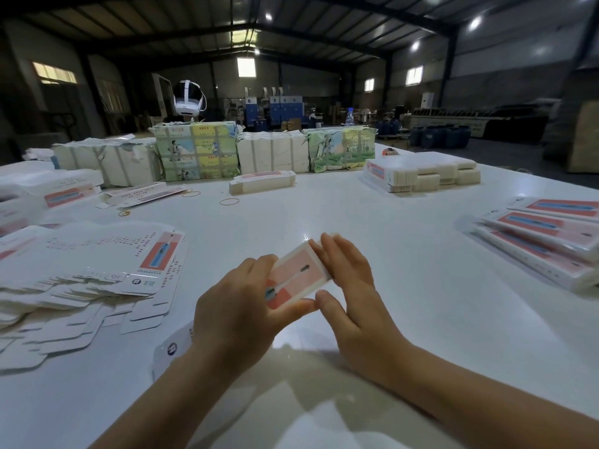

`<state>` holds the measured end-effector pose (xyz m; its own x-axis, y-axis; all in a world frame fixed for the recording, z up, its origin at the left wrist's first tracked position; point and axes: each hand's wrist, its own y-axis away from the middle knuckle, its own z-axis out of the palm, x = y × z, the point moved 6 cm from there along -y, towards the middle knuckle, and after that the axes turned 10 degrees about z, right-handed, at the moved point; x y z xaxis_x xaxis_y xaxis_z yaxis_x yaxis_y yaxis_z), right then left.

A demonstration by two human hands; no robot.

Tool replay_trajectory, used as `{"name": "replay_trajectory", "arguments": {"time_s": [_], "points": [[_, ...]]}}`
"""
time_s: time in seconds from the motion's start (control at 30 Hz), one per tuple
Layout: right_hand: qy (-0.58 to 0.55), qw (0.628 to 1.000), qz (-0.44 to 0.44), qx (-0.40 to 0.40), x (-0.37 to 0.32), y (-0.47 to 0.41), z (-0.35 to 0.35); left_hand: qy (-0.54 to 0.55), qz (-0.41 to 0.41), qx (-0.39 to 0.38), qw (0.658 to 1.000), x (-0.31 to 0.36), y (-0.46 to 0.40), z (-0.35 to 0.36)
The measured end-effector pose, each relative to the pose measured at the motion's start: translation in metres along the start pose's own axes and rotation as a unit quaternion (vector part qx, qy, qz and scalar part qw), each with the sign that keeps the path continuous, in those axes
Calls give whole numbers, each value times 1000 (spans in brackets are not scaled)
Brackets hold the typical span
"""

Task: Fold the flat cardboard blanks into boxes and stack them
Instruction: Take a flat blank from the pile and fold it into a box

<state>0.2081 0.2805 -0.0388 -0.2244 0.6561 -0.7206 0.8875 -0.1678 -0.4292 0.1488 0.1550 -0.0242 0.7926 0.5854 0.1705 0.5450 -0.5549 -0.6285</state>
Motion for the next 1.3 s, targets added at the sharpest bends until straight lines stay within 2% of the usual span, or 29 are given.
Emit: {"name": "replay_trajectory", "arguments": {"time_s": [0.1, 0.17, 0.23, 0.27, 0.3, 0.37, 0.4, 0.47, 0.53, 0.63, 0.7, 0.8, 0.87, 0.93, 0.97, 1.1, 1.3], "points": [[-54, 996, 10, 70, 3, -6, -13, 24, -14, 22, 999, 0, -2, -2], [-172, 978, 89, 75, 18, -11, -19, 31, -19, 27, 999, 1, -2, -1], [-380, 911, 161, -23, 30, -15, -9, 14, -8, 16, 1000, 4, -1, 1], [-455, 873, 164, -64, 31, -17, -5, 1, -2, 7, 1000, 6, -1, 2], [-483, 856, 164, -82, 31, -18, -3, -11, 2, 2, 1000, 7, -1, 3], [-470, 866, 158, -61, 28, -18, -5, -24, 2, 2, 1000, 9, -1, 2], [-428, 892, 144, -28, 29, -17, -7, -28, 1, 1, 1000, 10, -1, 2], [-281, 955, 79, 42, 24, -12, -16, -39, 6, 5, 999, 14, -2, 1], [-116, 990, 19, 83, 12, -6, -19, -51, 18, 12, 998, 18, -2, -1], [89, 989, -34, 110, 2, -1, -13, -71, 23, 17, 997, 22, -1, -4], [124, 987, -32, 101, 0, 1, -10, -79, 26, 22, 996, 23, 0, -6], [52, 996, 11, 73, 2, 1, -9, -95, 31, 31, 994, 22, 1, -9], [-86, 993, 61, 52, 6, 0, -12, -106, 33, 33, 993, 22, 1, -9], [-244, 964, 101, 33, 12, -5, -16, -113, 37, 34, 992, 21, 2, -7], [-285, 951, 114, 25, 13, -7, -17, -118, 37, 33, 992, 21, 2, -6], [-300, 944, 135, 35, 20, -9, -20, -136, 41, 43, 989, 20, 1, -2], [-299, 946, 108, 71, 20, -10, -25, -111, 67, 86, 988, 18, 1, -3]]}}
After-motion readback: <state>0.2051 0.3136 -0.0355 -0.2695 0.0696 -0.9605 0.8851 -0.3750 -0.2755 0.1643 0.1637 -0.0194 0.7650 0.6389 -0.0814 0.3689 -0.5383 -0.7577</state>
